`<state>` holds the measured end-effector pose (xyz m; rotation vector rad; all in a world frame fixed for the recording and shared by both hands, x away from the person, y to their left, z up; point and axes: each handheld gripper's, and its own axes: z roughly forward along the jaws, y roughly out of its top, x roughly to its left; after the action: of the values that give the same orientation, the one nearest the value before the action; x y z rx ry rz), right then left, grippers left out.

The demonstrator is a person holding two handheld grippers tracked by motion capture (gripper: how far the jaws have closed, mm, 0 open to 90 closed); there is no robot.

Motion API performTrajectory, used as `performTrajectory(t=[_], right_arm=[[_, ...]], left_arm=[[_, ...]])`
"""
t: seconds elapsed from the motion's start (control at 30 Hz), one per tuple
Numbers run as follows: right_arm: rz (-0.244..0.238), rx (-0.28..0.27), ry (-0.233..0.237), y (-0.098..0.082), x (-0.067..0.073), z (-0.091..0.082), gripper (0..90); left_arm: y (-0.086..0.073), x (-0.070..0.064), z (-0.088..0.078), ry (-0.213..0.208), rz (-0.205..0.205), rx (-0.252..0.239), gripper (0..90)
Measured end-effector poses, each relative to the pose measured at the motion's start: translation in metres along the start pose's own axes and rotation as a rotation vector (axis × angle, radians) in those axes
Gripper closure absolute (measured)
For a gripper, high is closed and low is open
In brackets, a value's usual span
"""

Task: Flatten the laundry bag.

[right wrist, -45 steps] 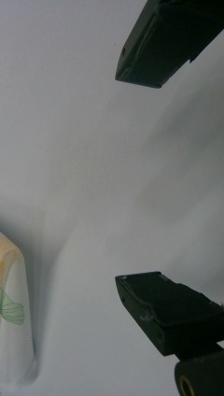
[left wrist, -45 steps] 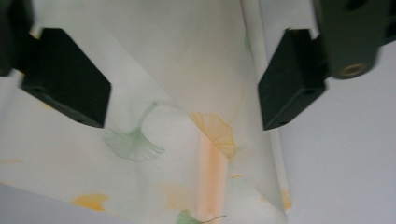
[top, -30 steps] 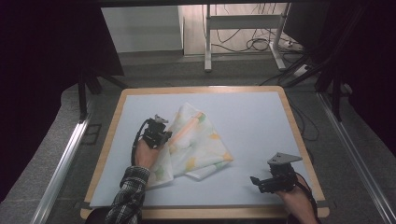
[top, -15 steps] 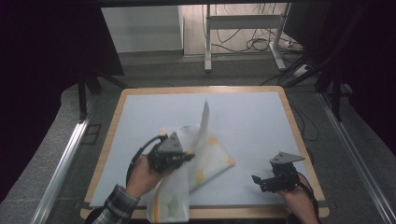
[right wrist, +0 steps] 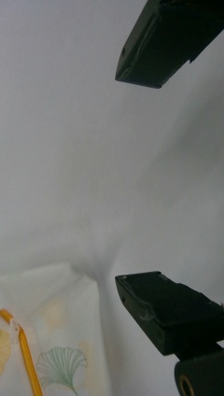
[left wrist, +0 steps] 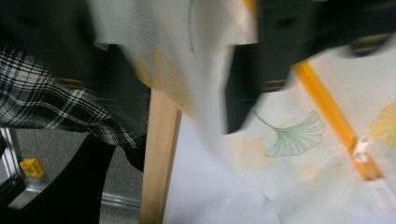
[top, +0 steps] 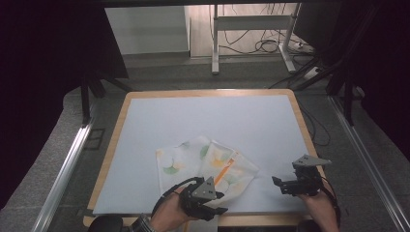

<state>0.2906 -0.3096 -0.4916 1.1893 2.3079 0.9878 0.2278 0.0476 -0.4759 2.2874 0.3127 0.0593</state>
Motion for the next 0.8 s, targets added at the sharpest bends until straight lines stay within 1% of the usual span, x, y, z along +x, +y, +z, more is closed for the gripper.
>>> performTrajectory(t=[0.03, 0.07, 0.1, 0.13, 0.17, 0.2, 0.23, 0.27, 0.3, 0.33, 0.37, 0.43, 0.53, 0.6, 0.67, 0.7, 0.77, 0.8], right_arm=[[0.015, 0.001, -0.004, 0.0, -0.004, -0.003, 3.9], [0.015, 0.001, -0.004, 0.0, -0.004, -0.003, 3.9], [0.023, -0.002, -0.003, 0.0, -0.006, -0.004, 4.1], [0.031, -0.009, 0.002, 0.0, -0.007, -0.005, 4.1], [0.039, -0.01, 0.01, 0.001, -0.007, -0.006, 4.1], [0.043, -0.011, 0.018, 0.002, -0.007, -0.006, 4.0], [0.047, -0.017, 0.025, 0.004, -0.005, -0.005, 4.0], [0.051, -0.021, 0.038, 0.005, -0.004, -0.004, 3.5], [0.058, -0.026, 0.062, 0.007, -0.001, -0.003, 2.1], [0.063, -0.031, 0.092, 0.01, 0.001, -0.001, 1.4], [0.066, -0.028, 0.115, 0.013, 0.005, 0.0, 1.4], [0.051, -0.029, 0.135, 0.019, 0.013, 0.003, 0.9], [0.026, -0.025, 0.156, 0.029, 0.024, 0.007, 0.7], [0.009, -0.027, 0.167, 0.036, 0.031, 0.008, 0.8], [0.001, -0.03, 0.172, 0.043, 0.035, 0.009, 1.0], [0.002, -0.035, 0.183, 0.05, 0.037, 0.009, 2.3], [-0.004, -0.034, 0.188, 0.053, 0.038, 0.009, 3.2], [-0.01, -0.032, 0.191, 0.056, 0.039, 0.009, 3.8]], left_arm=[[-0.003, 0.003, -0.011, 0.024, -0.01, -0.012, 29.1], [-0.003, 0.003, -0.011, 0.024, -0.01, -0.012, 25.4], [-0.006, 0.005, -0.017, 0.046, -0.014, -0.016, 25.4], [-0.009, 0.008, -0.024, 0.065, -0.026, -0.018, 21.7], [-0.014, 0.012, -0.031, 0.093, -0.04, -0.026, 19.2], [-0.02, 0.016, -0.038, 0.116, -0.062, -0.039, 19.0], [-0.025, 0.021, -0.044, 0.118, -0.095, -0.055, 17.8], [-0.031, 0.024, -0.049, 0.134, -0.121, -0.07, 15.2], [-0.036, 0.027, -0.053, 0.164, -0.134, -0.074, 14.4], [-0.042, 0.031, -0.058, 0.189, -0.141, -0.064, 14.1], [-0.047, 0.035, -0.062, 0.194, -0.164, -0.068, 12.5], [-0.057, 0.04, -0.069, 0.195, -0.195, -0.078, 10.4], [-0.067, 0.044, -0.079, 0.172, -0.231, -0.121, 7.7], [-0.07, 0.043, -0.086, 0.152, -0.231, -0.151, 6.8], [-0.071, 0.042, -0.092, 0.118, -0.232, -0.181, 6.8], [-0.071, 0.041, -0.094, 0.113, -0.224, -0.189, 6.5], [-0.07, 0.039, -0.099, 0.13, -0.218, -0.19, 6.3], [-0.071, 0.039, -0.1, 0.15, -0.222, -0.182, 6.2]])
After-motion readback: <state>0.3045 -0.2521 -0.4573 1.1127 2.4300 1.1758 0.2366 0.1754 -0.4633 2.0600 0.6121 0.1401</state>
